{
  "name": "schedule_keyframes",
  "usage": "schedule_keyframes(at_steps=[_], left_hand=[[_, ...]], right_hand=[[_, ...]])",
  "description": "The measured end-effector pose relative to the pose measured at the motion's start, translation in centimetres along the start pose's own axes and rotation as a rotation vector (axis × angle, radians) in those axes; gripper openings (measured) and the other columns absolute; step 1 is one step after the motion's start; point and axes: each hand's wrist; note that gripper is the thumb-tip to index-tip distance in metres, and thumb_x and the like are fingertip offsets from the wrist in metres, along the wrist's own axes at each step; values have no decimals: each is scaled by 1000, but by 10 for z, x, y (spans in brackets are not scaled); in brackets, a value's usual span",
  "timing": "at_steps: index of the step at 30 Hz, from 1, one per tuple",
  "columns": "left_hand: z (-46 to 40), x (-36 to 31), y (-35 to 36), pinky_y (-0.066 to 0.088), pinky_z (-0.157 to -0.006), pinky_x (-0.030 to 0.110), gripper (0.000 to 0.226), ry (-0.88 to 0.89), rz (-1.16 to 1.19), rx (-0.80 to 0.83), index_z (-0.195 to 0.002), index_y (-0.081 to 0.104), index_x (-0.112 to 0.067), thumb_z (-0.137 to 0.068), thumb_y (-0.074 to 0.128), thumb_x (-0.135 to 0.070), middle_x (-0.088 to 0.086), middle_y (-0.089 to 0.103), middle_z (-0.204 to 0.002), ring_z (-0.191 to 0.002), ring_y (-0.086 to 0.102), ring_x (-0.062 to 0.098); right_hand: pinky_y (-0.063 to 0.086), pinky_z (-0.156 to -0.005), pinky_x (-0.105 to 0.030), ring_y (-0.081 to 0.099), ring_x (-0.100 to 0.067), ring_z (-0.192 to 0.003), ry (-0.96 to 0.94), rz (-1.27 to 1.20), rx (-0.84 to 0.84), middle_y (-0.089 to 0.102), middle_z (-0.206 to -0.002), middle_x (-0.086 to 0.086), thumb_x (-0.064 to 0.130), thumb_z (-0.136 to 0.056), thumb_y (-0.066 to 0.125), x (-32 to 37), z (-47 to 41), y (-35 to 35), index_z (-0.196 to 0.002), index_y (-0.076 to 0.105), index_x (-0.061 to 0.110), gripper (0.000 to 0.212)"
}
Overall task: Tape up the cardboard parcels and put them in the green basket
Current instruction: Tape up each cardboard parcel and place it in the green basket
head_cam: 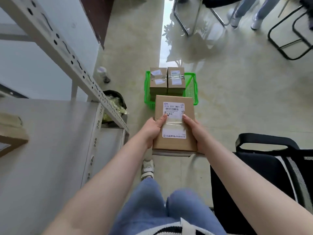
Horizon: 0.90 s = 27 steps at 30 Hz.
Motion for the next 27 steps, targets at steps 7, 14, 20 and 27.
schedule_keyframes(at_steps=[7,14,20,27], left_hand=[[-79,-62,21,57,-59,29,47,-64,-66,57,-126,56,-2,-96,59,-38,12,71,-102,-75,69,20],[-167,-101,59,57,-69,34,52,-108,-75,32,-131,52,-2,-95,60,-39,18,67,-118,-88,69,27],[-254,-134,113,51,-97,49,76,-164,-109,-59,-150,27,-9,-92,62,-45,13,55,-138,-115,60,32],[-365,-146,191,41,-107,47,78,-144,-268,-108,-149,23,-18,-90,63,-50,10,50,-142,-123,53,30]], right_hand=[[57,-66,-29,71,-21,-87,57,-48,-35,72,-111,-7,44,-91,61,60,-61,-5,-128,59,21,44],[57,-68,-30,69,-22,-86,96,-66,-33,70,-116,-11,38,-95,57,111,-140,-30,-131,58,17,42],[56,-67,-31,69,-22,-82,154,-17,-88,72,-105,-11,40,-91,63,160,-230,-75,-125,58,12,45],[53,-56,-25,70,-16,-74,190,56,-175,72,-96,-3,45,-90,63,202,-332,-149,-122,57,15,44]])
Point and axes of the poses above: each hand's wrist, its own z-axis away from the middle knuckle, its own y-axis out of the palm, x = y × z
